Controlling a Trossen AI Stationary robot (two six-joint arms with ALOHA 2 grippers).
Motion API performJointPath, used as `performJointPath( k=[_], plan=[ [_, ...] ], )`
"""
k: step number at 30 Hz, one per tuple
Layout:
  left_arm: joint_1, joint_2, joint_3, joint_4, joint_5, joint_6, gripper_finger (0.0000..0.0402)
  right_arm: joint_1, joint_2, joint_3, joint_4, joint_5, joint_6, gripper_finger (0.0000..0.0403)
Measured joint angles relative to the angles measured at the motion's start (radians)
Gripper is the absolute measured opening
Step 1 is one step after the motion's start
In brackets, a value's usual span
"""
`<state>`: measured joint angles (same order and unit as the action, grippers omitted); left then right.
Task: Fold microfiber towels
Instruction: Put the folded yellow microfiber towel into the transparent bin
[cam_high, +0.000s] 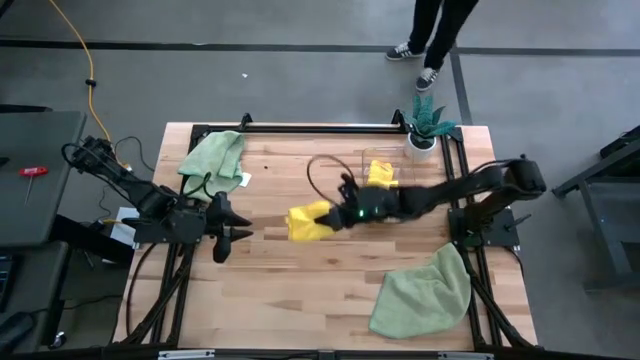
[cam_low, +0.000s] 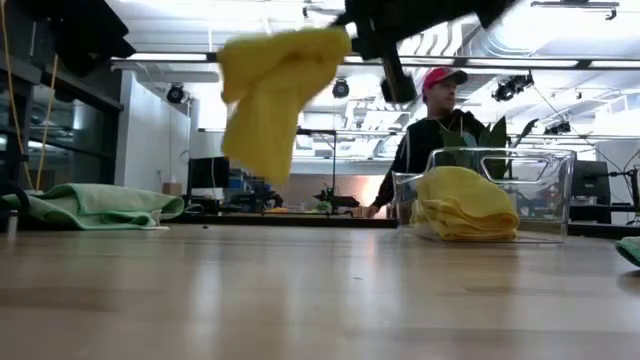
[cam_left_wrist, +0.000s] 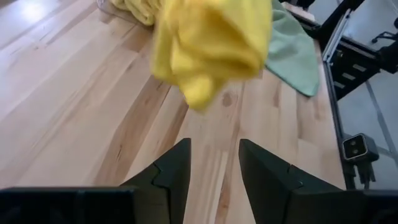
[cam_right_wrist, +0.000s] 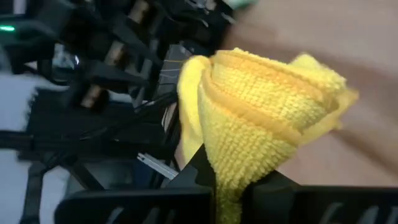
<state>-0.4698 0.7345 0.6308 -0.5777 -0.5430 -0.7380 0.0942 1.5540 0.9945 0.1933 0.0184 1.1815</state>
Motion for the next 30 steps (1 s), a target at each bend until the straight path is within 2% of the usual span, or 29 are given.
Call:
performJointPath(
  k=[2,6,11,14,17,19,23,25,30],
  plan=[
    [0.000,-0.002,0.000,0.003,0.000,0.001,0.0127,-0.047,-0.036,0.090,-0.167,-0.068,-0.121,0.0000],
    [0.000,-0.002,0.000,0.003,0.000,0.008,0.0127,-0.148,-0.078,0.339,-0.618,-0.197,-0.396,0.0000],
    [0.000,-0.002,0.000,0.002,0.011,0.008,0.0127,-0.261,-0.066,0.692,-1.178,-0.259,-0.718,0.0000],
    [0.000,-0.002,0.000,0.002,0.011,0.008,0.0127,-0.320,-0.058,0.863,-1.491,-0.237,-0.869,0.0000],
    [0.000,-0.002,0.000,0.002,0.002,0.008,0.0127,-0.368,-0.056,0.950,-1.731,-0.147,-0.947,0.0000],
    [0.000,-0.002,0.000,0.002,-0.011,0.008,0.0126,-0.396,-0.066,0.957,-1.774,-0.119,-0.981,0.0000],
    [0.000,-0.002,0.000,0.003,-0.060,0.008,0.0126,-0.440,-0.131,0.900,-1.713,-0.162,-1.046,0.0000],
    [0.000,-0.002,0.000,0.003,-0.078,0.008,0.0126,-0.459,-0.141,0.867,-1.755,-0.157,-1.079,0.0000],
    [0.000,-0.002,0.001,0.000,-0.082,0.035,0.0127,-0.517,-0.150,0.793,-1.768,-0.149,-1.187,0.0000]
  ],
)
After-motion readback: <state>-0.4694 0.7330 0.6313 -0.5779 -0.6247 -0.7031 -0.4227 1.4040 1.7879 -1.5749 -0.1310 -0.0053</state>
